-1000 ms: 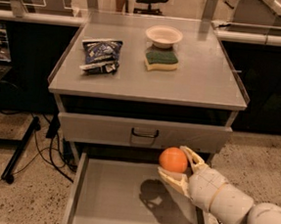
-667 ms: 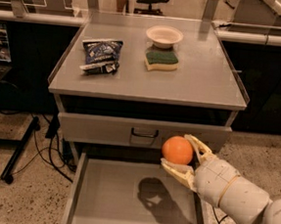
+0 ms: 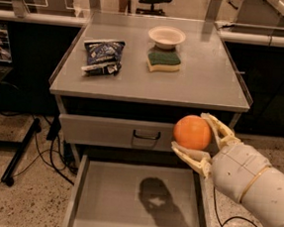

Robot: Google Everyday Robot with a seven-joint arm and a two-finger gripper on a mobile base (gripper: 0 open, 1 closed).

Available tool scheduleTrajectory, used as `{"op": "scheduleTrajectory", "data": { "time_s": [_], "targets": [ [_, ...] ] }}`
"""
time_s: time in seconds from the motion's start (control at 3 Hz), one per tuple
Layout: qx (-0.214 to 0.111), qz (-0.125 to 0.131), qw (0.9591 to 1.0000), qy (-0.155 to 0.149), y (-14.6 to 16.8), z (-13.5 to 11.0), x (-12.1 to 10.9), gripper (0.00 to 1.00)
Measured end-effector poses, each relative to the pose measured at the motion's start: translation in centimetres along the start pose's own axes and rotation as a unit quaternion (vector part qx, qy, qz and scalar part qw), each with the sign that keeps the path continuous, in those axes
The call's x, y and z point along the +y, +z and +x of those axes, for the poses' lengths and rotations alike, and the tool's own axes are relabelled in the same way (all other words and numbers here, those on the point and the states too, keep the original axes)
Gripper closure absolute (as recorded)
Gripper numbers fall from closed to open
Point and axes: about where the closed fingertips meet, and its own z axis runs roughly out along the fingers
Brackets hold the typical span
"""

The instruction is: Pick orange from middle drawer and place on counter

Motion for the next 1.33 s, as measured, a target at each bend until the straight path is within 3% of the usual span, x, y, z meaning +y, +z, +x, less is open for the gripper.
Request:
{"op": "scheduleTrajectory", "data": {
  "time_s": [0.67,1.0,1.33],
  "targets": [
    [-0.018,0.013,0.9998,0.002,0.2,-0.9,-0.1,1.0],
    [-0.052,0.037,0.9978,0.018,1.4,-2.1,-2.4,1.0],
    [-0.076,0.042,0.9956,0.037,4.1,-3.0,-5.1,1.0]
  ]
}}
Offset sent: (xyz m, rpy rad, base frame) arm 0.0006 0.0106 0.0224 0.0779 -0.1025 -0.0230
